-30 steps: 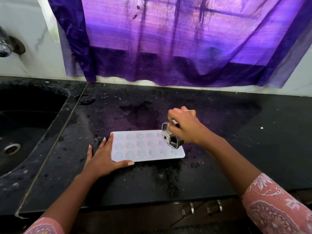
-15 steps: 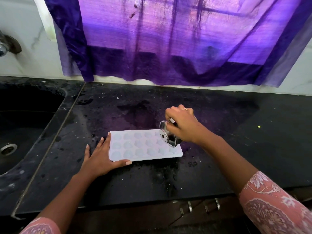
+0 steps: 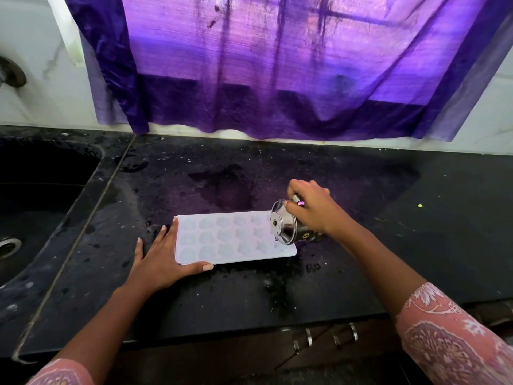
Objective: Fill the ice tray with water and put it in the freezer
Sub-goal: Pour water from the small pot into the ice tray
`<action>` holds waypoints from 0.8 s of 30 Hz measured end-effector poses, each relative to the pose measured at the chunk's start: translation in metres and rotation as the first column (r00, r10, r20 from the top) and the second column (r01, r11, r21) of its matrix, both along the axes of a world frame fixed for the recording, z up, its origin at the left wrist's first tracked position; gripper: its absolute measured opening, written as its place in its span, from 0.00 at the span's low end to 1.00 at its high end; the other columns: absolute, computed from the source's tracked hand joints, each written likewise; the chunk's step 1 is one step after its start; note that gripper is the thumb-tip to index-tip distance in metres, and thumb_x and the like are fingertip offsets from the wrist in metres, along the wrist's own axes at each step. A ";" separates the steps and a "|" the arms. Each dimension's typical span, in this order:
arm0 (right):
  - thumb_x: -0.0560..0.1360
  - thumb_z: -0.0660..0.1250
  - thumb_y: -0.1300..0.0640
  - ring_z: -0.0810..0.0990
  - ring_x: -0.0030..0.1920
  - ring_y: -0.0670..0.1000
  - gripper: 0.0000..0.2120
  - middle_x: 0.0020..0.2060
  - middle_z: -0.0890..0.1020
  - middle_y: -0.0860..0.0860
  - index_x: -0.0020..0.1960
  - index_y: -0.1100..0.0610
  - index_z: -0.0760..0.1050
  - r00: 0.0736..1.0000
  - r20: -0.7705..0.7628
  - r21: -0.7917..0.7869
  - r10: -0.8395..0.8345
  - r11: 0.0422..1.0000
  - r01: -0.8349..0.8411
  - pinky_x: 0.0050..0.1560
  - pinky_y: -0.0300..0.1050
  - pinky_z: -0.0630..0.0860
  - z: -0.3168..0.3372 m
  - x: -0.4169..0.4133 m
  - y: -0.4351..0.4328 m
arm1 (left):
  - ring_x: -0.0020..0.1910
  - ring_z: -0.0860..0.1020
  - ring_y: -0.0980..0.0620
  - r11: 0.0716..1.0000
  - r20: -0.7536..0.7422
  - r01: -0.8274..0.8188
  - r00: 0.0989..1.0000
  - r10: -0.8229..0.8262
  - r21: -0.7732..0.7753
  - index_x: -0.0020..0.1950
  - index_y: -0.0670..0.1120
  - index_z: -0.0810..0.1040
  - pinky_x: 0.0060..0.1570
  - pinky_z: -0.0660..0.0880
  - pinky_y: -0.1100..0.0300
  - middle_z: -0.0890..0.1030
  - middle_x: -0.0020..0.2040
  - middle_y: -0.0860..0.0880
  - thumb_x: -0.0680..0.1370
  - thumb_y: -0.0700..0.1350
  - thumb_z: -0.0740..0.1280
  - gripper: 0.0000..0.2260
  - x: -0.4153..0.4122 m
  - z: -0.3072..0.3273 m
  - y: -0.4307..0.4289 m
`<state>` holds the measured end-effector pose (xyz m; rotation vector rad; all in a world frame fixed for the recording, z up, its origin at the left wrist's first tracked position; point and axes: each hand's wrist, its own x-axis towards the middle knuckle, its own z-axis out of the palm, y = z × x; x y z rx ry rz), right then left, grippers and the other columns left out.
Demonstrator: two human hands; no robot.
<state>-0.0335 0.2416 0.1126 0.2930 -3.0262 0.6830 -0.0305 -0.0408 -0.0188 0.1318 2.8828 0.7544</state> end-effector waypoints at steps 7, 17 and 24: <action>0.76 0.59 0.60 0.65 0.47 0.52 0.15 0.39 0.69 0.49 0.34 0.49 0.58 0.999 -0.016 0.124 0.039 0.992 -0.036 0.52 0.45 0.57 0.005 0.005 -0.002 | 0.75 0.43 0.57 1.000 -0.003 0.002 1.000 -0.002 0.005 0.76 0.55 0.37 0.70 0.34 0.45 0.45 0.77 0.56 0.49 0.83 0.53 0.62 0.000 -0.001 0.000; 0.76 0.57 0.60 0.62 0.48 0.50 0.05 0.42 0.68 0.50 0.42 0.56 0.63 0.997 -0.018 0.201 0.071 0.977 -0.066 0.61 0.50 0.58 0.012 0.007 -0.009 | 0.75 0.43 0.57 1.000 -0.007 0.001 1.000 -0.001 0.012 0.75 0.55 0.37 0.70 0.34 0.45 0.45 0.77 0.56 0.51 0.83 0.54 0.61 0.000 -0.003 -0.001; 0.77 0.56 0.59 0.61 0.49 0.49 0.04 0.43 0.67 0.49 0.43 0.56 0.62 0.994 -0.009 0.279 0.110 0.955 -0.103 0.61 0.50 0.58 0.016 0.009 -0.011 | 0.75 0.43 0.57 1.000 -0.006 0.003 1.000 -0.003 0.005 0.75 0.55 0.37 0.70 0.34 0.44 0.45 0.77 0.56 0.50 0.83 0.53 0.62 -0.001 -0.003 -0.001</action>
